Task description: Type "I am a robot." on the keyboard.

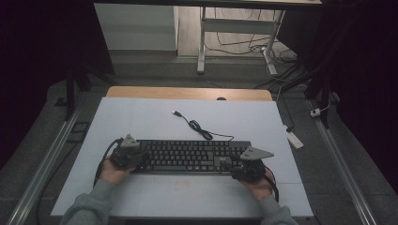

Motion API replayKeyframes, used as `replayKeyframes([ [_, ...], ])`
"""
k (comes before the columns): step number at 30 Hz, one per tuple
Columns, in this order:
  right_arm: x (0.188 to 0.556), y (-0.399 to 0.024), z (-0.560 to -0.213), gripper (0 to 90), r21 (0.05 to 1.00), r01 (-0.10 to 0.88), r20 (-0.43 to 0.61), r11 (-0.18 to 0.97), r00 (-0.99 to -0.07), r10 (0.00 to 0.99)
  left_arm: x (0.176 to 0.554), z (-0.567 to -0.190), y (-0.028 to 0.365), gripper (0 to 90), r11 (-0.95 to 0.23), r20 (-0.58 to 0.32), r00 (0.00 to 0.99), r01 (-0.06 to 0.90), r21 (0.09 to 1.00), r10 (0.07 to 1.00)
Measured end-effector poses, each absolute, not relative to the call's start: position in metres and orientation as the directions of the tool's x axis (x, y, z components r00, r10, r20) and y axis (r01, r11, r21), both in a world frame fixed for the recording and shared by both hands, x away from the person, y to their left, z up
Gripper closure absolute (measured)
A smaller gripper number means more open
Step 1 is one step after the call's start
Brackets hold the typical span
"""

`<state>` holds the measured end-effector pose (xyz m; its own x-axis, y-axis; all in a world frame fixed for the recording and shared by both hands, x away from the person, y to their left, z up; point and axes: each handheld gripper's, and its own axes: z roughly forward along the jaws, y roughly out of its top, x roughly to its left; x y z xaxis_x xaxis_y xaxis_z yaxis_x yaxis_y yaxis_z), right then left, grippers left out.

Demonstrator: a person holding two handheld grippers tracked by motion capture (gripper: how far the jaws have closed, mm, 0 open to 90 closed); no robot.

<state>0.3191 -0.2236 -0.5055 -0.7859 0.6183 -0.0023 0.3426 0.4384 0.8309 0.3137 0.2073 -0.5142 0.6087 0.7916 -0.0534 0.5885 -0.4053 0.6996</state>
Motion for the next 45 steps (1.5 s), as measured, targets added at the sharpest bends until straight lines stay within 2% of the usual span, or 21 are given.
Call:
replayKeyframes([
  [2, 0.319, -0.224, -0.505, 49.4, 0.831, 0.343, -0.001, 0.437, -0.786, 0.619, 0.31, -0.507, 0.209, 71.9, -0.365, -0.079, 0.611, 0.565, 0.74, 0.788],
  [7, 0.319, -0.224, -0.505, 49.4, 0.833, 0.341, -0.002, 0.436, -0.787, 0.617, 0.308, -0.501, 0.211, 47.3, -0.326, -0.108, 0.611, 0.554, 0.766, 0.784],
  [12, 0.318, -0.222, -0.505, 49.4, 0.836, 0.338, 0.0, 0.432, -0.789, 0.615, 0.308, -0.5, 0.212, 37.9, -0.316, -0.135, 0.615, 0.566, 0.761, 0.777],
  [26, 0.32, -0.207, -0.501, 49.7, 0.851, 0.321, 0.015, 0.417, -0.807, 0.59, 0.309, -0.501, 0.209, 33.3, -0.332, -0.134, 0.626, 0.568, 0.753, 0.768],
  [32, 0.321, -0.192, -0.496, 53.3, 0.85, 0.303, -0.001, 0.431, -0.817, 0.577, 0.308, -0.502, 0.207, 33.3, -0.341, -0.13, 0.628, 0.57, 0.747, 0.767],
  [41, 0.324, -0.171, -0.494, 65.8, 0.844, 0.288, -0.006, 0.453, -0.839, 0.545, 0.308, -0.502, 0.208, 33.2, -0.342, -0.13, 0.631, 0.57, 0.747, 0.765],
  [44, 0.325, -0.165, -0.494, 73.8, 0.841, 0.283, 0.003, 0.461, -0.854, 0.52, 0.308, -0.502, 0.207, 33.3, -0.343, -0.13, 0.631, 0.57, 0.747, 0.765],
  [45, 0.326, -0.161, -0.495, 80.5, 0.836, 0.278, 0.002, 0.473, -0.864, 0.503, 0.308, -0.502, 0.207, 33.3, -0.343, -0.129, 0.63, 0.57, 0.746, 0.766],
])
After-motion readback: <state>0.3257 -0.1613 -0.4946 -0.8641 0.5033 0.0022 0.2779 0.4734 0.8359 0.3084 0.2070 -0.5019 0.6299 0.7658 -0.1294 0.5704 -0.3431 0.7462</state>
